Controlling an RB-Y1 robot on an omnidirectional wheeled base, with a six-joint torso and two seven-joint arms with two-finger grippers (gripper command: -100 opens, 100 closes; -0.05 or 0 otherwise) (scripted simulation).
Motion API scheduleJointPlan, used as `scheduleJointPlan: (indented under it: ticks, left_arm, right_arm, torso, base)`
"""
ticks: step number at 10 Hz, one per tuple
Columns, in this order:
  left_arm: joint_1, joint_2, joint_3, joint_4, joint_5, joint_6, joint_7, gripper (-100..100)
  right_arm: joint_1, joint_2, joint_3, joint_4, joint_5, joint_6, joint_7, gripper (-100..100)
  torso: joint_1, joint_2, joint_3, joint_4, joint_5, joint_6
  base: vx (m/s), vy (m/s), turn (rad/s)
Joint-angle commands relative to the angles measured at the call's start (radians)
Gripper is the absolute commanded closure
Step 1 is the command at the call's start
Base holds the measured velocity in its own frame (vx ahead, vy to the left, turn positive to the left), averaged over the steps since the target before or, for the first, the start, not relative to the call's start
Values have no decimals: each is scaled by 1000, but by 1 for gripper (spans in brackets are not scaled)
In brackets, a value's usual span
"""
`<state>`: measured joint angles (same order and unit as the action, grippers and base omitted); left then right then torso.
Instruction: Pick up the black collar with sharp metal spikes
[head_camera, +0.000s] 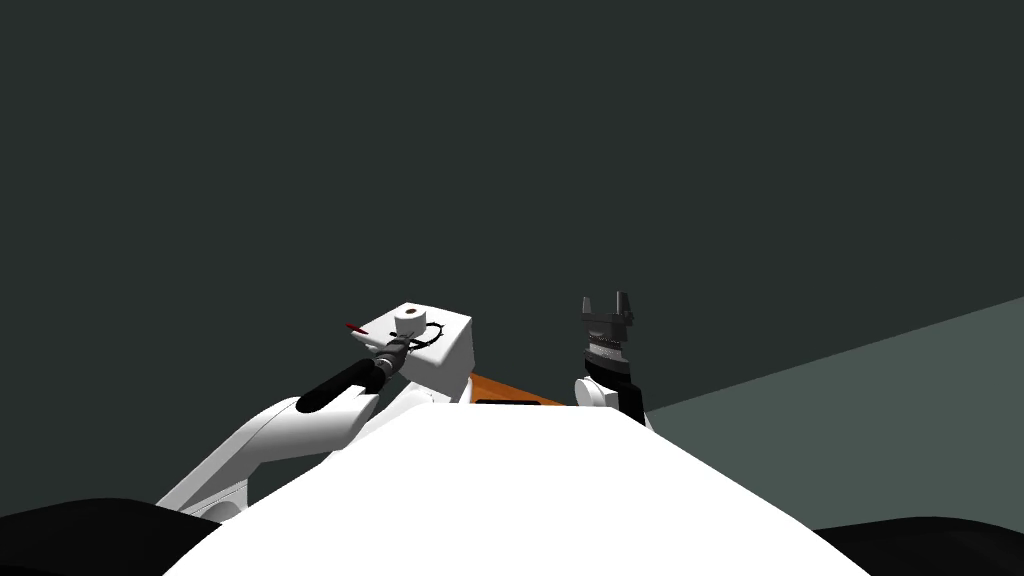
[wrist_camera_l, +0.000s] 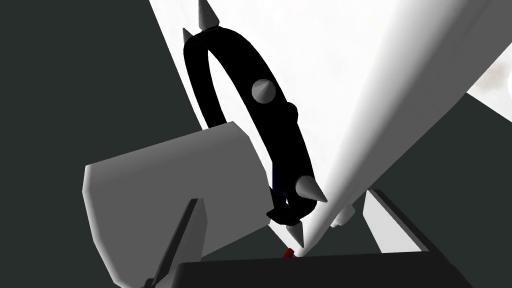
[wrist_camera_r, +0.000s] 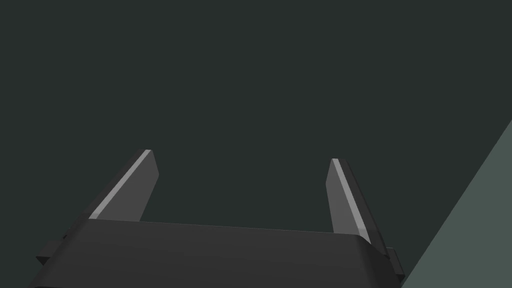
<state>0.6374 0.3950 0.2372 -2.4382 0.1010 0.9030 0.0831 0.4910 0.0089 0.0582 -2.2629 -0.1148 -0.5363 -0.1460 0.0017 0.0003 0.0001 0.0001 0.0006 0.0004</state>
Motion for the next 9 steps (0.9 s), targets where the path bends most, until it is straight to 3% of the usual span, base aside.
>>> scheduleJointPlan:
  ticks: [1,2,6,7,8,9]
  left_arm:
    - [0,0,0,0,0,0,0,-100]
    - [-1,0,1,2,0,0,1,100]
    - [-1,0,1,1,-1,-1,0,100]
    - [-1,0,1,1,-1,-1,0,0]
    - [18,7,-8,-29,7,4,-3,100]
    - [31,11,-13,-50,13,8,-5,100]
  right_arm:
    - [0,0,0,0,0,0,0,0]
    - [0,0,0,0,0,0,0,0]
    - [0,0,0,0,0,0,0,0]
    - [0,0,0,0,0,0,0,0]
    - [0,0,0,0,0,0,0,0]
    - [0,0,0,0,0,0,0,0]
  torso:
    - [0,0,0,0,0,0]
    - [-1,0,0,0,0,0]
    - [-1,0,0,0,0,-1]
    - [-1,0,0,0,0,-1]
    - [-1,0,0,0,0,-1]
    - [-2,0,0,0,0,-2]
  base:
    - [-5,12,-22]
    - [0,0,0]
    - [0,0,0]
    - [0,0,0]
    - [9,-9,154]
    - [17,-22,216]
